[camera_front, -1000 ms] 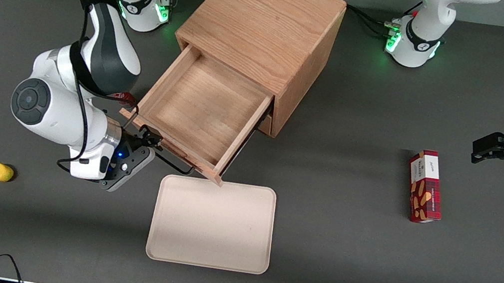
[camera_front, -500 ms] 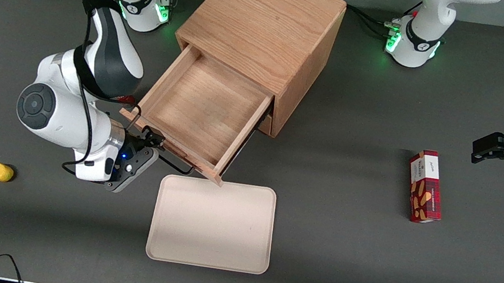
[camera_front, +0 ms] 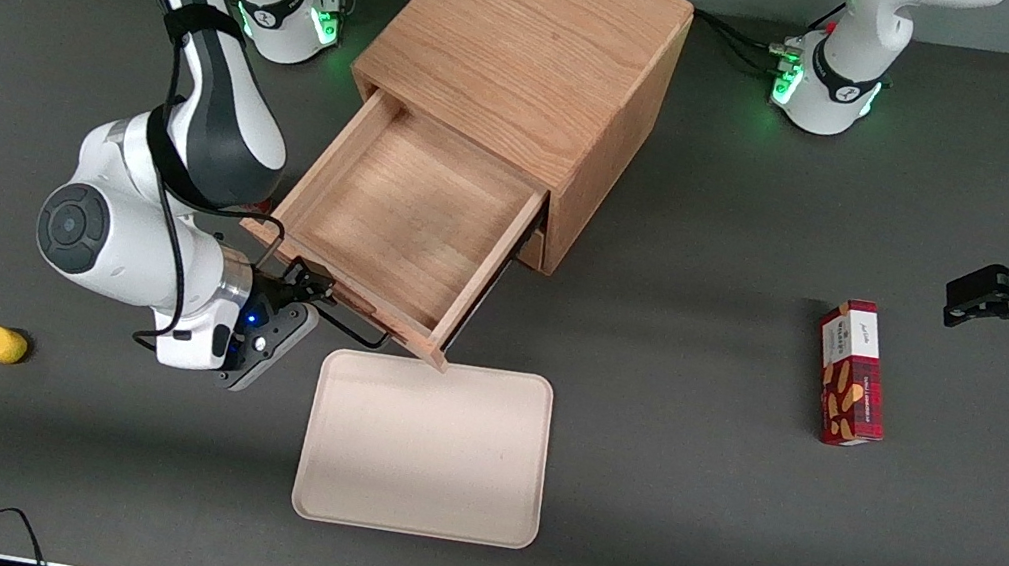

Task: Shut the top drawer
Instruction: 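Lower the right gripper beside the drawer front near its black handle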

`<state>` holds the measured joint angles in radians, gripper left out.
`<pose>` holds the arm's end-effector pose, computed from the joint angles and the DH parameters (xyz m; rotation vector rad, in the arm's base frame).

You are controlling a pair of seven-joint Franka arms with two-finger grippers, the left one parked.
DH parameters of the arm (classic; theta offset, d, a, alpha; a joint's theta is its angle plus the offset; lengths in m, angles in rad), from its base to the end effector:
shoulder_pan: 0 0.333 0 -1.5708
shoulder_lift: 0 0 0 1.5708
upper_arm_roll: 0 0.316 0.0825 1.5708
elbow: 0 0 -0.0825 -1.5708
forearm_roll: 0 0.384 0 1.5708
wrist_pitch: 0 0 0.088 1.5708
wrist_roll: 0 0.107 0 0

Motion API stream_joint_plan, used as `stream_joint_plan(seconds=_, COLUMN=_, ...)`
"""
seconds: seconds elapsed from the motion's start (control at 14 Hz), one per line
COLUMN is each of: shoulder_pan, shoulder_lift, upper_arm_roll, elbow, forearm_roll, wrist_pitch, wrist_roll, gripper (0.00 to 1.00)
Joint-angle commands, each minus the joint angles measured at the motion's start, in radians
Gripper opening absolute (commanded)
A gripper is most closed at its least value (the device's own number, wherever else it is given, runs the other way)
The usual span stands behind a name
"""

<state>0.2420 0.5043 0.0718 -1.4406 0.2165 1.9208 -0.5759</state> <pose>0.6624 0.2219 0.3999 -2.6718 -1.1362 -0.0117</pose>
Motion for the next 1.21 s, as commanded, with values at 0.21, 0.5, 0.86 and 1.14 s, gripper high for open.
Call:
stream_joint_plan(seconds=0.21, shoulder_pan=-0.023, shoulder_lift=0.036, upper_arm_roll=0.0, elbow=0.032, forearm_roll=0.064, wrist_pitch=-0.011, wrist_roll=-0.05, gripper=1.0)
stream_joint_plan(seconds=0.5, shoulder_pan=-0.023, shoulder_lift=0.043, upper_arm_roll=0.0, elbow=0.035, forearm_roll=0.064, wrist_pitch=-0.008, wrist_roll=-0.05, gripper=1.0)
stream_joint_plan(seconds=0.86, shoulder_pan=-0.023, shoulder_lift=0.059, upper_arm_roll=0.0, elbow=0.046, forearm_roll=0.079, wrist_pitch=-0.008, wrist_roll=-0.042, gripper=1.0)
stream_joint_plan(seconds=1.14, shoulder_pan=-0.023, shoulder_lift=0.065, upper_arm_roll=-0.001, elbow=0.045, forearm_roll=0.124, wrist_pitch=-0.008, wrist_roll=-0.033, gripper=1.0)
